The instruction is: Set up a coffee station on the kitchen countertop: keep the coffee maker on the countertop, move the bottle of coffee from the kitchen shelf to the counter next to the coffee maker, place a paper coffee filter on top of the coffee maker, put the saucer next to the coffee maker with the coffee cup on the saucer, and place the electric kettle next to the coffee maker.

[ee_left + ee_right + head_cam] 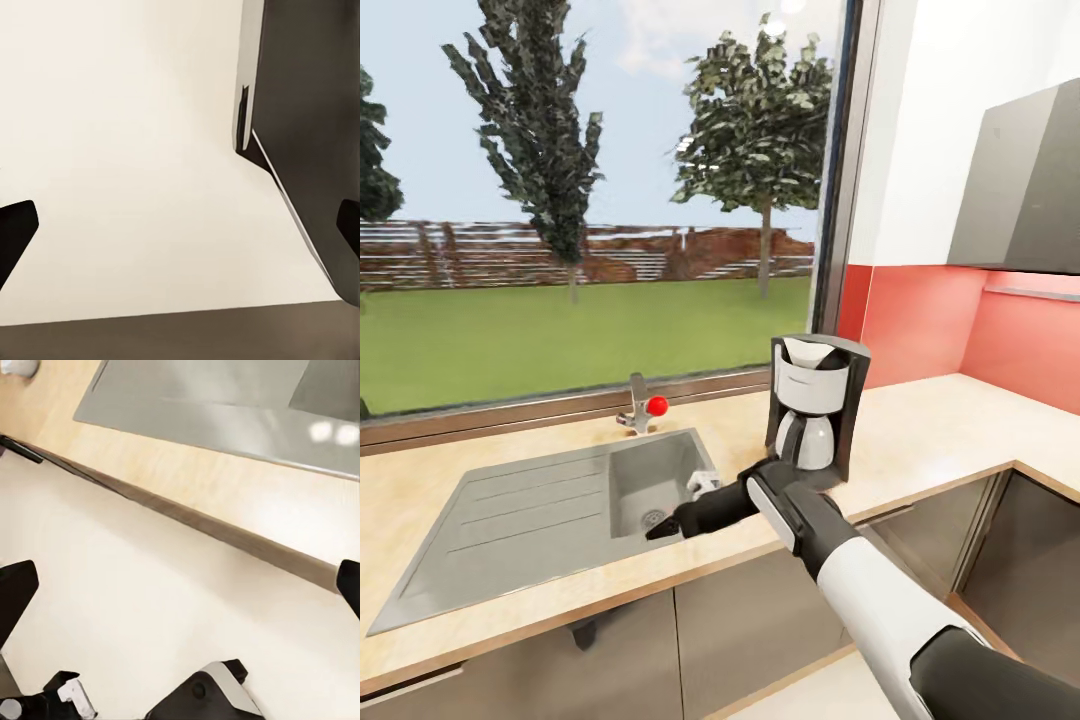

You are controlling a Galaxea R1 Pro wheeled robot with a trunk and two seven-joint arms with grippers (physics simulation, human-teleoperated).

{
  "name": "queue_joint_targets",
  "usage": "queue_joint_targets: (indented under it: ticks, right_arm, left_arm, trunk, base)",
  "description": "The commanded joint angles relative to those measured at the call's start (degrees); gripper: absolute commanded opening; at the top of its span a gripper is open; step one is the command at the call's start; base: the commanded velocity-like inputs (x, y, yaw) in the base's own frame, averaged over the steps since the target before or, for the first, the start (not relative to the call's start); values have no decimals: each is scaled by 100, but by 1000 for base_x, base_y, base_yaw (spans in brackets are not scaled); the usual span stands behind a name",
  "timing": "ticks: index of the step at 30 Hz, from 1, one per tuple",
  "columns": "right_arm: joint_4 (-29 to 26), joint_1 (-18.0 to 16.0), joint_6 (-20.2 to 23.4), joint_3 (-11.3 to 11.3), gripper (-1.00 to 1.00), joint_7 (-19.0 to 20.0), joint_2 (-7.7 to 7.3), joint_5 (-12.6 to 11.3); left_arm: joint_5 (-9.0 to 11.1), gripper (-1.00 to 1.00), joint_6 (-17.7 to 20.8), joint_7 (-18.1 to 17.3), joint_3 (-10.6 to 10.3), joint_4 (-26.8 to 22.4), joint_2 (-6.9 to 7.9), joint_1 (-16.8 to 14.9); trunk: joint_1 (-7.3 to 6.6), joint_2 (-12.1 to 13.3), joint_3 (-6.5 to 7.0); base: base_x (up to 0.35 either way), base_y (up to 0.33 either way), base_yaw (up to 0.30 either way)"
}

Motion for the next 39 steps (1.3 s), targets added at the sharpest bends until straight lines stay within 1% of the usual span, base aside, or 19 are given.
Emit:
queue_joint_targets:
  ticks: [1, 4, 7, 8, 12, 20, 32, 35, 36, 37, 39]
  right_arm:
    - [-4, 2, 19, 5, 100, 80, 0, 4]
    - [0, 5, 20, 64, 100, 126, 0, 4]
    - [-3, 6, 18, 340, 100, 145, 0, 4]
    - [-5, 6, 16, 401, 100, 146, 0, 4]
    - [2, 6, 15, 507, 100, 148, 0, 3]
    - [13, 6, 20, 518, 100, 148, 0, -2]
    - [59, 20, 18, 518, 100, 148, 0, -5]
    - [66, 168, 16, 520, 100, 148, 0, -5]
    - [61, 266, 18, 529, 100, 148, 0, -2]
    - [49, 650, 21, 752, 100, 148, 0, 3]
    - [44, 908, 22, 1096, 100, 148, 0, 3]
  left_arm:
    - [-62, 100, 15, 14, 47, -1, -4, 3]
    - [-65, 100, 15, 16, 44, 1, -8, 2]
    - [-72, 100, 12, 18, 48, 6, -15, 2]
    - [-72, 100, 13, 18, 46, 6, -16, 4]
    - [-73, 100, 15, 19, 43, 7, -24, 0]
    - [-73, 100, 14, 19, 42, 7, -17, 2]
    - [-73, 100, 14, 18, 42, 7, -24, 3]
    - [-76, 100, 15, 17, 42, 7, -20, 1]
    - [-75, 100, 15, 16, 40, 7, -16, 0]
    - [-74, 100, 15, 18, 37, 7, -1, 0]
    - [-74, 100, 15, 17, 35, 7, 5, 0]
  trunk:
    - [2, -3, 0]
    - [2, -3, 0]
    - [2, -3, 0]
    - [2, -3, 0]
    - [2, -3, 21]
    - [2, -3, 76]
    - [2, -3, 138]
    - [2, -3, 152]
    - [2, -3, 156]
    - [2, -3, 160]
    - [2, -3, 169]
  base:
    - [0, 0, 0]
    - [0, 0, 0]
    - [0, 0, 0]
    - [0, 0, 0]
    - [0, 0, -51]
    - [0, 0, -209]
    - [0, 0, -261]
    - [0, 0, -274]
    - [0, 0, -274]
    - [0, 0, -275]
    - [0, 0, -275]
